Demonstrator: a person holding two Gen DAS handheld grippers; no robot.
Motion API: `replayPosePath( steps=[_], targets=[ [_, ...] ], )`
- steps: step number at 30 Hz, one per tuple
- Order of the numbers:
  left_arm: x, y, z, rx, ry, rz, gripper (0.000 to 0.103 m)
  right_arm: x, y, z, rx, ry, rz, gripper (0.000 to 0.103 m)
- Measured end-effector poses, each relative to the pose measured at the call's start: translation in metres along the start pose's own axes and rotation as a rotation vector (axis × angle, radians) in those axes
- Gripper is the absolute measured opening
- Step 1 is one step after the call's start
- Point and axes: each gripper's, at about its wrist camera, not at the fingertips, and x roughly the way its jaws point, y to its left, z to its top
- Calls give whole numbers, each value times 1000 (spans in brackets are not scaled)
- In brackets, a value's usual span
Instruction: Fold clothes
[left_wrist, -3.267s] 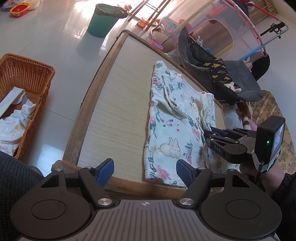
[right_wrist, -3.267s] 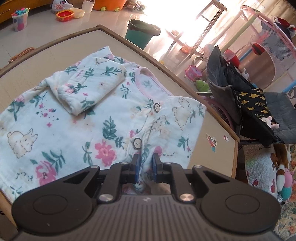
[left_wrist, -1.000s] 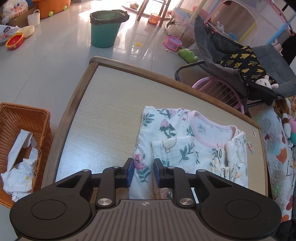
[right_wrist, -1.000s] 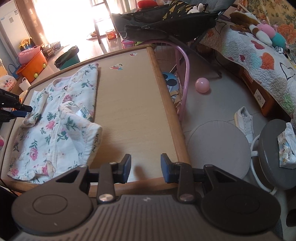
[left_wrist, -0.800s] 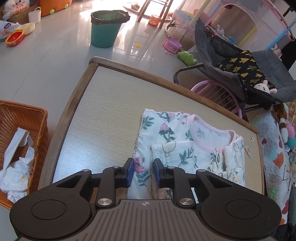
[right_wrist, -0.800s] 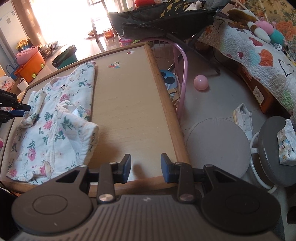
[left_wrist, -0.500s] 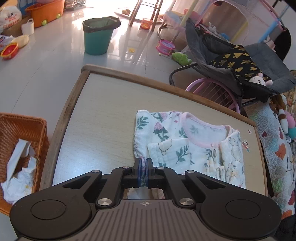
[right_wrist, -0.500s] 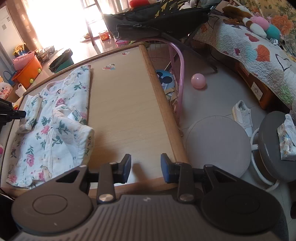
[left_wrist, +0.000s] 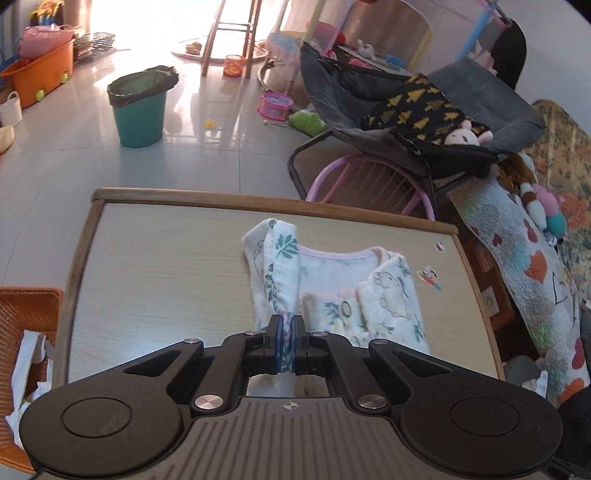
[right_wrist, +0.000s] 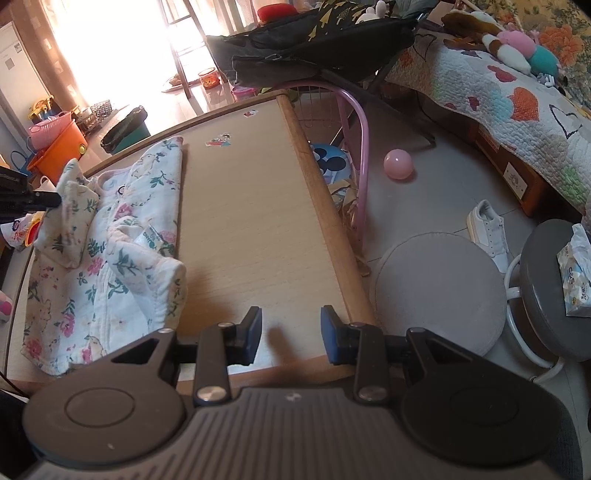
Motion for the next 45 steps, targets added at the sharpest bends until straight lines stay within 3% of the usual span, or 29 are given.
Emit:
replayPosePath(
  steps=[20, 27, 29, 31, 33, 41, 45],
  targets=[
    [48, -35, -17, 15, 100, 0, 5, -1, -4, -1, 26, 0, 14, 34],
    [51, -24, -18, -69, 102, -33, 15, -1, -2, 0, 23, -1, 13, 34],
    [48, -19, -19, -108, 108, -39, 27, -1, -1, 0, 16, -2, 12, 34],
    [42, -12, -21, -153, 97, -62, 45, -1, 0, 0, 10, -2, 9, 34],
    [34, -6, -24, -196, 79, -88, 51, -1, 1, -1, 6, -2, 7, 34],
    [-27, 33, -49, -332, -20, -173, 55, 0, 8, -3, -38, 13, -5, 34],
    [-49, 55, -84, -324, 7, -176, 55, 2, 15, -5, -82, 27, -32, 34]
  ],
)
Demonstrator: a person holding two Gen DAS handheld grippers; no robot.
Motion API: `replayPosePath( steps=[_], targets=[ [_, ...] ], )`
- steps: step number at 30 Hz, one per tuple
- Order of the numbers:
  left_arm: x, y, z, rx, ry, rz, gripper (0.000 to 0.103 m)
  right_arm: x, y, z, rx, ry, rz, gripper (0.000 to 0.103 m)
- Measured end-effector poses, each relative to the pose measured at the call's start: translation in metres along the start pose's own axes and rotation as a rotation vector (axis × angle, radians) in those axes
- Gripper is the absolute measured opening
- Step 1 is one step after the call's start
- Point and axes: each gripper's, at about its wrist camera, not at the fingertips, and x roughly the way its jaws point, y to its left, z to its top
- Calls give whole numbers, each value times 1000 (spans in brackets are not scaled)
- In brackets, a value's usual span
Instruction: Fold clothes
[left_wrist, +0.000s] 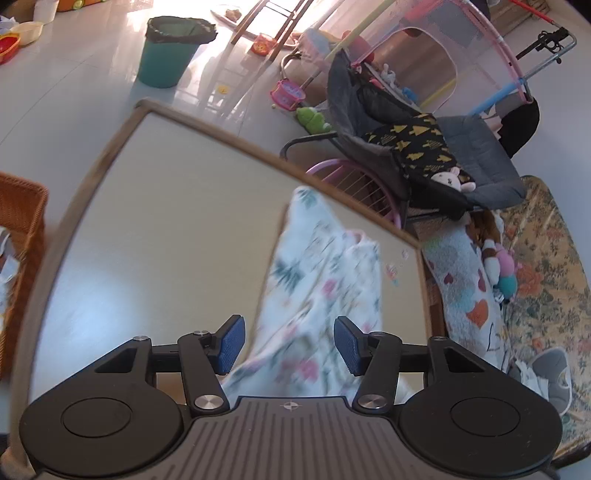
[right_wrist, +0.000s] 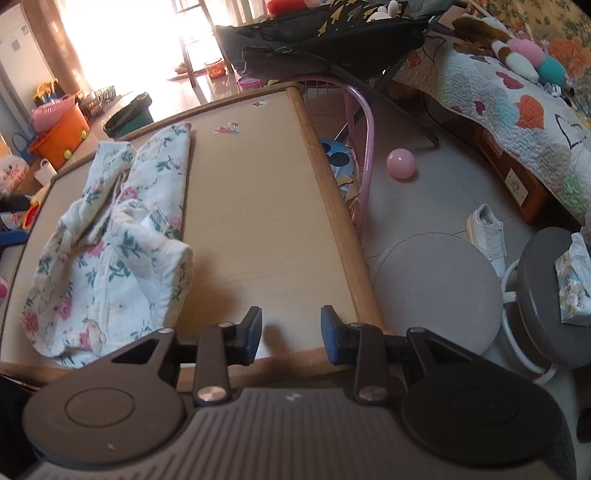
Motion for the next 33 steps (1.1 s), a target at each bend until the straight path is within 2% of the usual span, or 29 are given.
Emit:
replayPosePath(
  steps=[5, 9, 13, 15, 19, 24, 29, 33],
  targets=[
    [-28, 35, -44, 0, 36, -20, 55, 3, 5, -2, -36, 15, -40, 34],
    [-48, 46, -73, 61, 45, 55, 55, -2, 13, -6, -65, 3, -56, 34],
    [-61, 60, -97, 99, 33, 22, 55, -1, 22, -7, -113, 8, -77, 34],
    [-59, 70, -106, 91, 34, 40, 55, -1, 26, -8, -135, 9, -89, 34],
    [-54, 75, -106, 95, 23, 17, 55, 3, 32, -9, -168, 11, -113, 34],
    [-56, 79, -106, 65, 13, 2, 55, 4, 30, -9, -135, 3, -108, 34],
    [-56, 76, -109, 72, 14, 11, 55, 4, 31, -9, -135, 4, -110, 34],
    [-55, 73, -110, 84, 19, 15, 55, -3, 21, -4, -72, -3, -39, 34]
  ],
)
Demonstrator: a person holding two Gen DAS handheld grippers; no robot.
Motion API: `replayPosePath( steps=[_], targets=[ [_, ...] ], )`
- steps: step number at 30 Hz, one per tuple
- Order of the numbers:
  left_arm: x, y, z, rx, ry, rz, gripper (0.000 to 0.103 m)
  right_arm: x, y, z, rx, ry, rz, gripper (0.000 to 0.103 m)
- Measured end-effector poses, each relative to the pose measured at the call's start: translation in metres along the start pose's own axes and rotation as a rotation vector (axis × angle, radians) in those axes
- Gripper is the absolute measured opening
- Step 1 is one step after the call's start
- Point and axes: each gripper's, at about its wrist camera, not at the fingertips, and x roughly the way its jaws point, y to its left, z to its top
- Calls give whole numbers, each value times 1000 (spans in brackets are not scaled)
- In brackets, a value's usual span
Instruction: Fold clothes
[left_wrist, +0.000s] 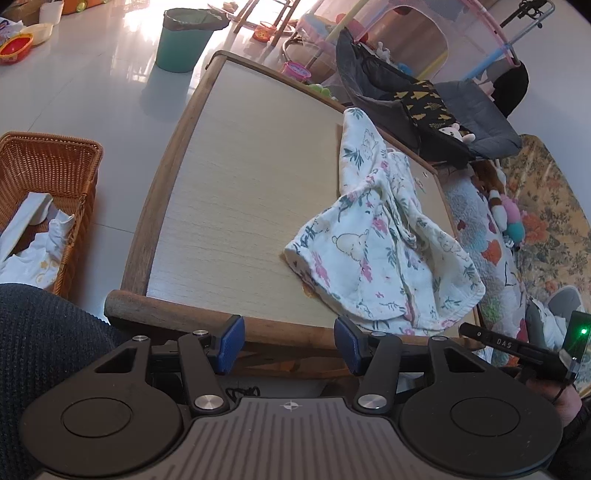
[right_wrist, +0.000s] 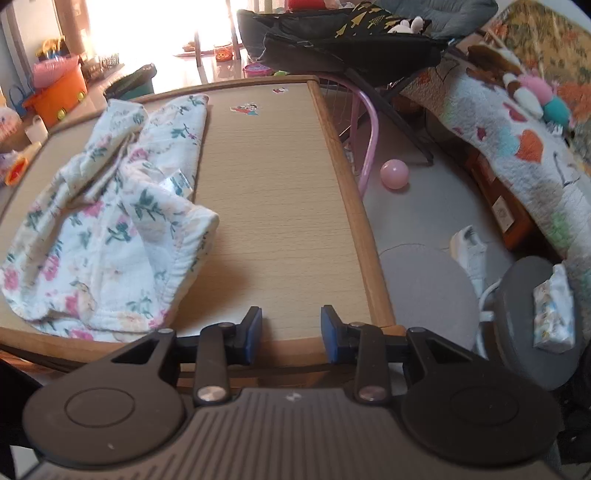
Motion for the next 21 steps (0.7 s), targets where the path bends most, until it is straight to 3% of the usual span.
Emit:
replayPosePath(
  steps=[11, 19, 21],
  targets=[
    [3, -1, 1, 5, 4, 2, 55, -23, -19, 27, 139, -72, 251, 34],
    [0, 1, 0, 2, 2, 6, 55, -7, -6, 40, 88, -35, 289, 34],
    [0, 1, 0, 1, 2, 8, 55, -6, -2, 40, 66, -31, 309, 29]
  ],
)
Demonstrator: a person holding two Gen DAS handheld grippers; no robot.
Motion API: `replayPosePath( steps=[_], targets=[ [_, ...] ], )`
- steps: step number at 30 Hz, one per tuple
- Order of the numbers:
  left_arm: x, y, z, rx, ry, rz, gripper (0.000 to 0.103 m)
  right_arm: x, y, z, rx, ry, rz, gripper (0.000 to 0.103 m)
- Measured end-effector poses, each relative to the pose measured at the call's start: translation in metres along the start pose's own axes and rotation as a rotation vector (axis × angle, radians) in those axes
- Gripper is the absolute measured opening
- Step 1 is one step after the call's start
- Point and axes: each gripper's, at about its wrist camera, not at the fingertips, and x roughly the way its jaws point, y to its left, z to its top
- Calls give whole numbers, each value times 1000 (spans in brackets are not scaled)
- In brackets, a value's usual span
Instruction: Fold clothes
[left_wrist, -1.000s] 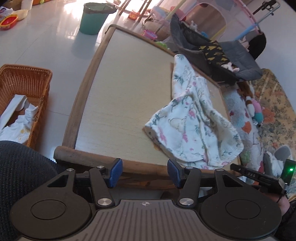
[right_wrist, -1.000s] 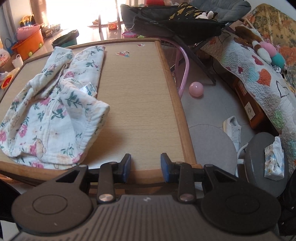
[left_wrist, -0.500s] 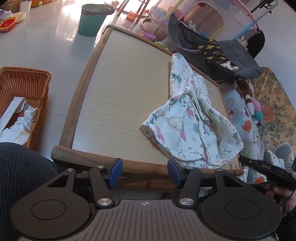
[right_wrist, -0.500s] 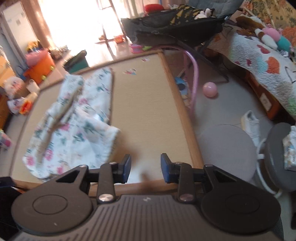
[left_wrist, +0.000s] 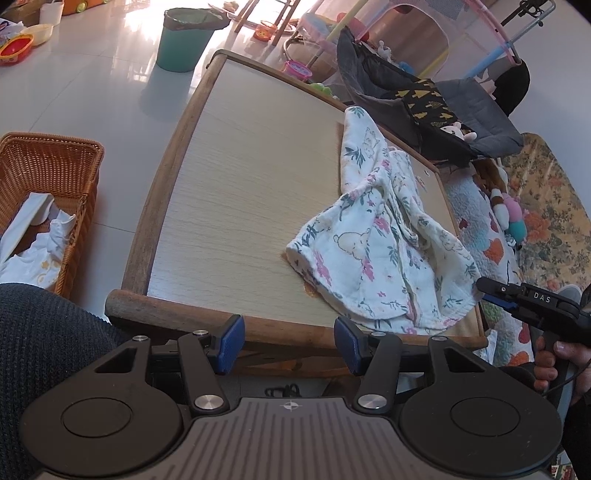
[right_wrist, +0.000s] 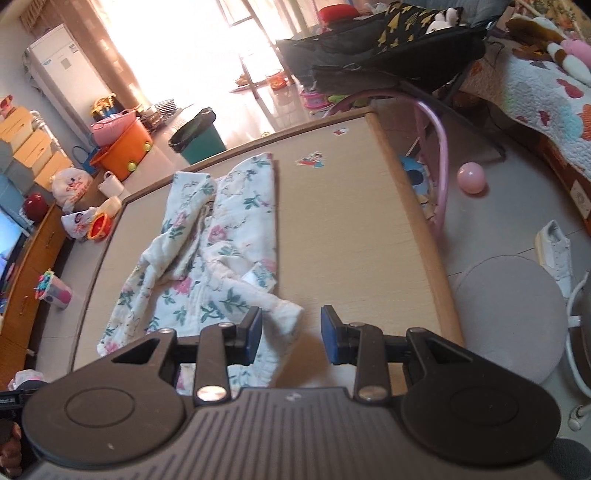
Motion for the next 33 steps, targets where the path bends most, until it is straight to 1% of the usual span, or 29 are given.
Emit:
replayPosePath(
  steps=[1, 3, 5, 12, 16, 22, 27, 29, 33],
  targets=[
    [0, 0, 0, 1, 1, 1, 55, 0, 3, 0, -19, 0, 3, 27],
    [1, -1, 0, 4, 3, 4, 55, 1, 10, 0, -61, 3, 3, 10],
    [1, -2, 0, 6, 5, 7, 55, -2, 20, -1, -117, 10, -11, 6],
    [3, -3, 0, 7, 6, 9, 55, -13, 69, -7, -392, 46, -62, 5],
    [3, -4, 0, 7, 5, 7, 55, -3, 101, -17, -561, 106, -87, 5],
    [1, -2, 0, -1, -2, -1, 55, 25, 123, -31, -646, 237, -128, 5],
    [0, -1, 0, -8, -6, -9, 55, 45, 127, -41, -653, 324, -164, 5],
    [0, -1, 0, -8, -6, -10, 55, 50, 126, -45, -651, 347, -170, 5],
    [0, -1, 0, -10, -6, -11, 55, 51, 126, -47, -638, 346, -175, 5]
  ],
)
